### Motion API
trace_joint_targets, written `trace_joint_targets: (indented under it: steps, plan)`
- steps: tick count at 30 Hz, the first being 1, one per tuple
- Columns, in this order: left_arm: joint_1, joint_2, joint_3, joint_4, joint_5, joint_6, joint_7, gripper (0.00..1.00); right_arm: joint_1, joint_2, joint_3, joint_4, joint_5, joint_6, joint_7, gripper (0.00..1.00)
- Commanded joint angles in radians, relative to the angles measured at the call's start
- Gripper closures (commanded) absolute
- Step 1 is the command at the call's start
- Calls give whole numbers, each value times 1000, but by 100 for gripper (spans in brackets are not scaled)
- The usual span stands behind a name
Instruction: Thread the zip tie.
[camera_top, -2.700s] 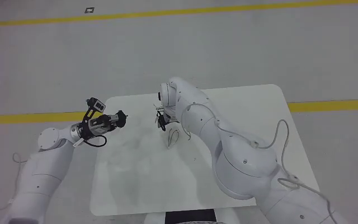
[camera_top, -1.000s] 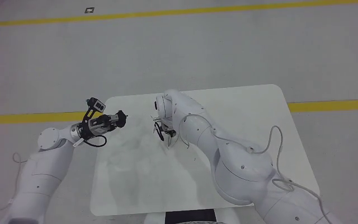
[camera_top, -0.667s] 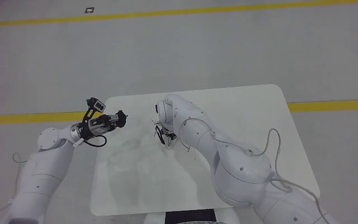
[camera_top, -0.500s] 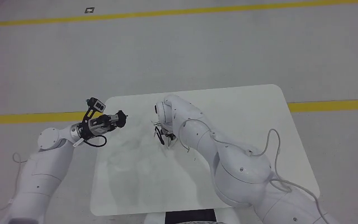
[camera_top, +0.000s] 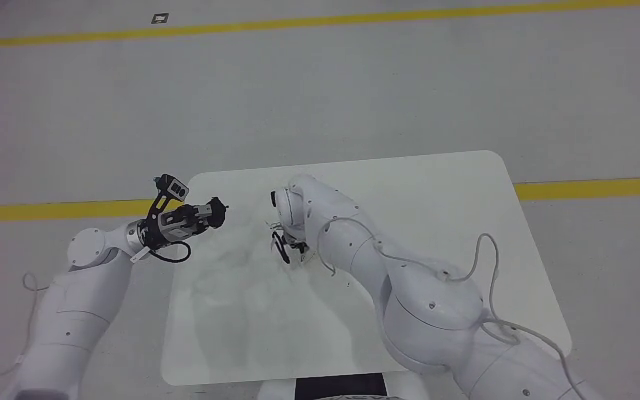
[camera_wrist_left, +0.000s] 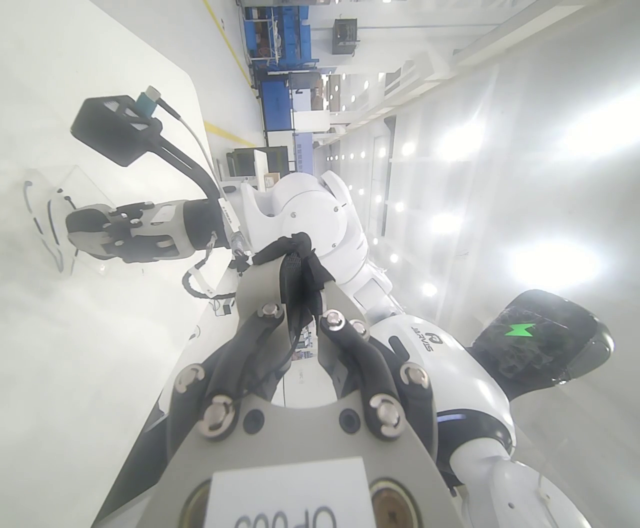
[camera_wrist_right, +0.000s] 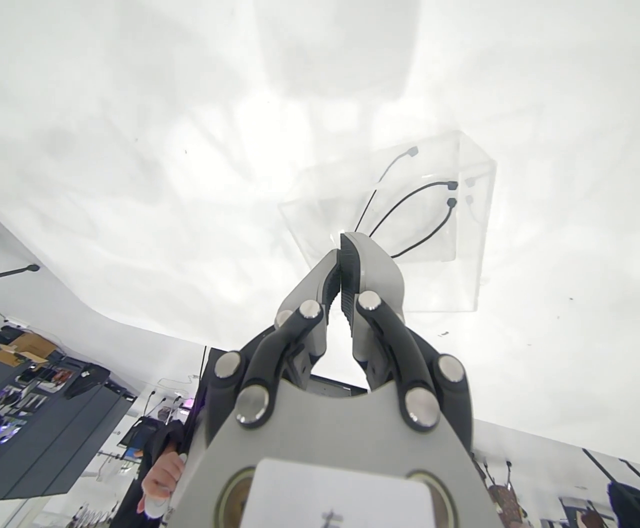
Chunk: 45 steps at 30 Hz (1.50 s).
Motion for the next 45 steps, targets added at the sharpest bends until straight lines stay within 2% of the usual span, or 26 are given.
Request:
trace_joint_targets:
  steps: [1,9,14,22,41,45]
  plan:
    - [0,0,0,0,0,0,0,100,-3,0,0,6,10,0,-31,100]
    - [0,0,0,0,0,0,0,100,-3,0,0,6,10,0,-31,100]
    - [0,0,0,0,0,0,0,100,-23,25,0,-31,-37,0,-83,100]
    - [0,0,0,0,0,0,0,100,-38,26,1,-46,-72,0,-108,100]
    - [0,0,0,0,0,0,0,100,-70,32,1,-156,-137,0,-98,100]
    - [0,0,0,0,0,0,0,100,-68,32,7,-130,-155,0,-106,100]
